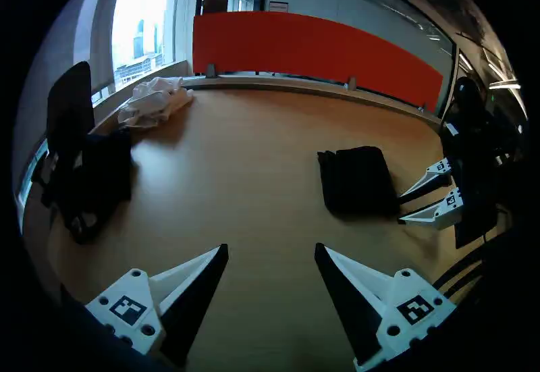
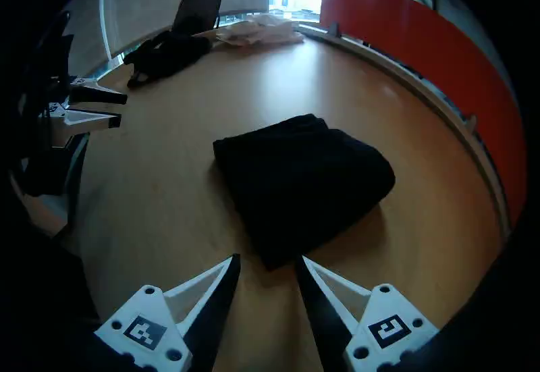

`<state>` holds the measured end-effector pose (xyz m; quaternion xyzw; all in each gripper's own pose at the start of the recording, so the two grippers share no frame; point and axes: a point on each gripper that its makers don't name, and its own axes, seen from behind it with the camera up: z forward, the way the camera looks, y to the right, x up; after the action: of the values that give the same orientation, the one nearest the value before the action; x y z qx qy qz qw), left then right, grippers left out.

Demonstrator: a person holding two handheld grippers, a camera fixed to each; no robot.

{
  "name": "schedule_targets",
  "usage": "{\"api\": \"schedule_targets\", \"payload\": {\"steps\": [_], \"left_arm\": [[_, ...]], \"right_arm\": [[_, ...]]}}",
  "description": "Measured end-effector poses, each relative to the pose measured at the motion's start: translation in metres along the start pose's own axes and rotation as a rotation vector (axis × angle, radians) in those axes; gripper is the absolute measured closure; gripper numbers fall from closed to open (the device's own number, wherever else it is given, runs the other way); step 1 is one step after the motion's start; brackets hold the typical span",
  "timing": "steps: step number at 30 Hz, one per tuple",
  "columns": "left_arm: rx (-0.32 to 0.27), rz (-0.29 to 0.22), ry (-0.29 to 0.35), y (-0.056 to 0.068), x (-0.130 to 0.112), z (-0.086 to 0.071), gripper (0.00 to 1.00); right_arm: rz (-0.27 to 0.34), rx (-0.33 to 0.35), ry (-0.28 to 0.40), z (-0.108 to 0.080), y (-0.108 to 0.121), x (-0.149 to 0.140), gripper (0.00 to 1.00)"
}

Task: Fold towel

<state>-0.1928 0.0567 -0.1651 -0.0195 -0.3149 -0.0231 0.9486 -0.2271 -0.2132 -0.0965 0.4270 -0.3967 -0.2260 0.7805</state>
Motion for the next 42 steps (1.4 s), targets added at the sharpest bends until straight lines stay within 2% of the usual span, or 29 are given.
{"api": "schedule_targets", "payload": {"steps": [9,13,23,32,42], "left_arm": [[-0.004,0.003,-0.004,0.002,-0.001,0.001,0.05],[-0.005,0.002,-0.003,0.003,0.0,0.001,0.05],[-0.008,0.004,-0.003,0.003,0.0,0.001,0.05],[-0.012,0.002,-0.004,0.004,-0.001,0.002,0.05],[-0.023,-0.001,0.006,0.007,0.003,0.005,0.05]], "right_arm": [[0.028,-0.015,-0.007,0.003,0.002,-0.006,0.4],[0.041,-0.029,-0.006,0.006,0.005,-0.006,0.5],[0.079,-0.049,0.001,0.009,0.011,-0.005,0.86],[0.08,-0.058,0.009,0.003,0.014,-0.001,0.94],[0.066,-0.079,0.044,-0.01,0.028,0.029,0.94]]}}
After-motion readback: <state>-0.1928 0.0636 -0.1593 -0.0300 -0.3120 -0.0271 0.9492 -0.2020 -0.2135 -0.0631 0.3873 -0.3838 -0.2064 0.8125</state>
